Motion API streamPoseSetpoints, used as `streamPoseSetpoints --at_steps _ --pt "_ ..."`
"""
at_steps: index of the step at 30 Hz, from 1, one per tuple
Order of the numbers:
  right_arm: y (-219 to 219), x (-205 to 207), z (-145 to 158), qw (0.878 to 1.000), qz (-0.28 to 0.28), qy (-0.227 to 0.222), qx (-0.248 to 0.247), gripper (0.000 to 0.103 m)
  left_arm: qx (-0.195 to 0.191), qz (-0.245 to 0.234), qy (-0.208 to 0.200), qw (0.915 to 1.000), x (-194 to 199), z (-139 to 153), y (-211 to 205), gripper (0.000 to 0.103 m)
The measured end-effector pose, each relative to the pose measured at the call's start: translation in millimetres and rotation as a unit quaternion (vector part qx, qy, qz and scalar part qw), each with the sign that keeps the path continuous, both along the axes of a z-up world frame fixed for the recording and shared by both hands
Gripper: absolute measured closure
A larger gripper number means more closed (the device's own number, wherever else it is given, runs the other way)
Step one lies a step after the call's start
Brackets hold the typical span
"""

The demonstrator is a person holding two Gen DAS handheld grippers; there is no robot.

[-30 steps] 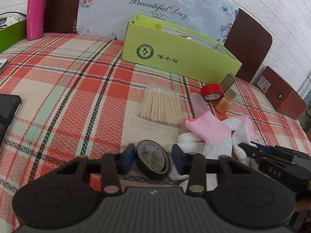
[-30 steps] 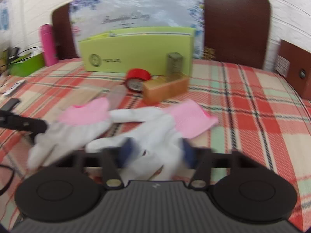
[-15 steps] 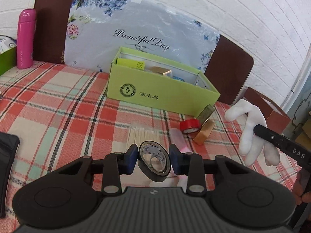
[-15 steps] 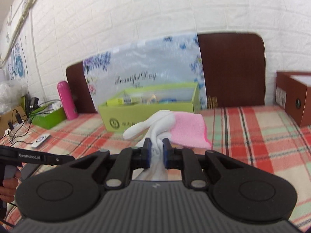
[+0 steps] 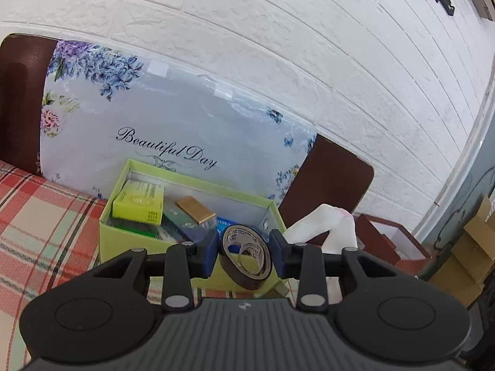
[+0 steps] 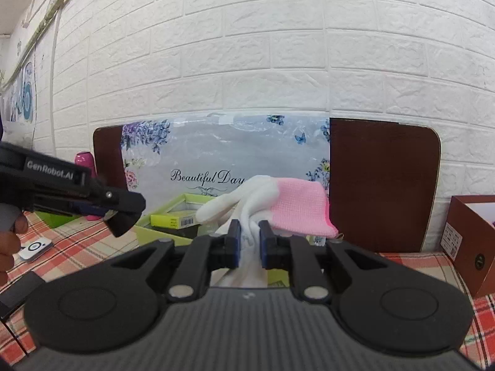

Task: Organize objects
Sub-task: 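Carry the tape roll and glove into the lime-green box and open both tools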

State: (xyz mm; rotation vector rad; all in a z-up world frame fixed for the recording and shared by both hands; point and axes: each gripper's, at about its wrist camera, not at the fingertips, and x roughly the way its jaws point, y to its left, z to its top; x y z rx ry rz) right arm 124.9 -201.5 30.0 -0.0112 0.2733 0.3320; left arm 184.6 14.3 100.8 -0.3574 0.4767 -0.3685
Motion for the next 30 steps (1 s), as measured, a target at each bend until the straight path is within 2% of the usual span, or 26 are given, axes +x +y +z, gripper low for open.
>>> streamPoseSetpoints --at_steps 2,5,8,12,15,16,17,18,19,20,24,26,30 --pt "5 16 2 1.000 -0.004 -0.010 -0.003 0.091 0.003 0.013 -0.003 0.9999 19 6 -5 0.066" --pt "14 40 4 1.000 -0.010 -0.023 -0.012 0.091 0.035 0.027 -0.015 0.9989 48 13 -13 0.066" --pt "23 64 2 0.999 -0.013 -0.030 -0.019 0.091 0.038 0.029 -0.007 0.9988 77 11 -17 0.066" --pt "31 98 -6 0.999 -0.022 -0.028 -0.019 0.091 0.048 0.036 0.009 0.9982 110 -6 -22 0.066" --pt "38 119 -18 0.999 -0.024 -0.010 -0.021 0.089 0.053 0.038 0.008 0.9978 124 -25 -23 0.066" --pt "40 127 -26 0.999 -0.021 0.001 -0.027 0.087 0.060 0.042 -0.002 0.9973 124 -31 -23 0.059" --pt "43 134 -33 0.999 -0.018 0.015 -0.036 0.078 0.071 0.049 -0.012 0.9962 122 -36 -24 0.042" --pt "45 139 -41 0.998 -0.016 0.029 -0.049 0.071 0.084 0.062 -0.019 0.9944 120 -41 -25 0.035" --pt "48 141 -49 0.997 -0.017 0.038 -0.064 0.054 0.095 0.072 -0.024 0.9926 117 -44 -26 0.029" --pt "50 142 -55 0.996 -0.020 0.040 -0.078 0.042 0.105 0.073 -0.029 0.9914 115 -47 -26 0.029" --pt "48 134 -64 0.995 -0.031 0.022 -0.087 0.028 0.101 0.068 -0.009 0.9925 114 -49 -22 0.029" --pt "46 131 -61 0.996 -0.030 0.019 -0.082 0.017 0.096 0.070 0.000 0.9929 112 -45 -21 0.029" --pt "45 114 -47 0.995 -0.029 0.009 -0.090 0.003 0.102 0.069 0.011 0.9923 91 -29 -25 0.029"
